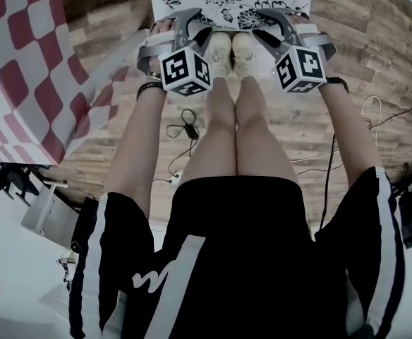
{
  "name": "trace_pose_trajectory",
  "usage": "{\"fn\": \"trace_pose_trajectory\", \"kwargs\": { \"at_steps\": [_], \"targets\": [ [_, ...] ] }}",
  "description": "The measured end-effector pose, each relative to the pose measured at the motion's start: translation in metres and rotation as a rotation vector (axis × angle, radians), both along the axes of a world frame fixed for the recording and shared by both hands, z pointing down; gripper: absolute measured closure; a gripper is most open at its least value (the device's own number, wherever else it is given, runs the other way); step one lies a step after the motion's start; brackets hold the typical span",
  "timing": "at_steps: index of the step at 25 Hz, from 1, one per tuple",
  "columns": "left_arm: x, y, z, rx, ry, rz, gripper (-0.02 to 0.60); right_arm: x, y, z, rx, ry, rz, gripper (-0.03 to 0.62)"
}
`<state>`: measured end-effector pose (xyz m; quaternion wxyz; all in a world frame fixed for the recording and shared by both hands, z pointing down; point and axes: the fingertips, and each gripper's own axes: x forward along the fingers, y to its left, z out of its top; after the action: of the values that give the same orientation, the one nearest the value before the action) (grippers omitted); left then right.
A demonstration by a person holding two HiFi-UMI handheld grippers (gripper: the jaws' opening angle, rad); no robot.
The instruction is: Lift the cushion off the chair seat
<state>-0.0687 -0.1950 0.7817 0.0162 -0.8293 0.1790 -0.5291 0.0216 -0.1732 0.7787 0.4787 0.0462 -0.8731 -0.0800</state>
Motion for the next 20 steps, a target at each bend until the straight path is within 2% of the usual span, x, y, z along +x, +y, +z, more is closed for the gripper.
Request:
{"fn": "trace_pose_trajectory", "kwargs": {
  "at_steps": [8,17,20],
  "targets": [
    [0.004,-0.001,0.005,0.01,-0.039,0.071,0.35,0.002,0.001,0.006,0.041,0.051,-0.081,0.395],
    [0.007,-0.01,0.011,0.025,-0.043,0.081,0.351,0.006,-0.006,0.019,0.023,0.059,-0.056,0.397],
    [0.008,-0.007,0.011,0.022,-0.035,0.092,0.394,0.004,-0.001,0.022,0.025,0.069,-0.076,0.429]
  ]
}}
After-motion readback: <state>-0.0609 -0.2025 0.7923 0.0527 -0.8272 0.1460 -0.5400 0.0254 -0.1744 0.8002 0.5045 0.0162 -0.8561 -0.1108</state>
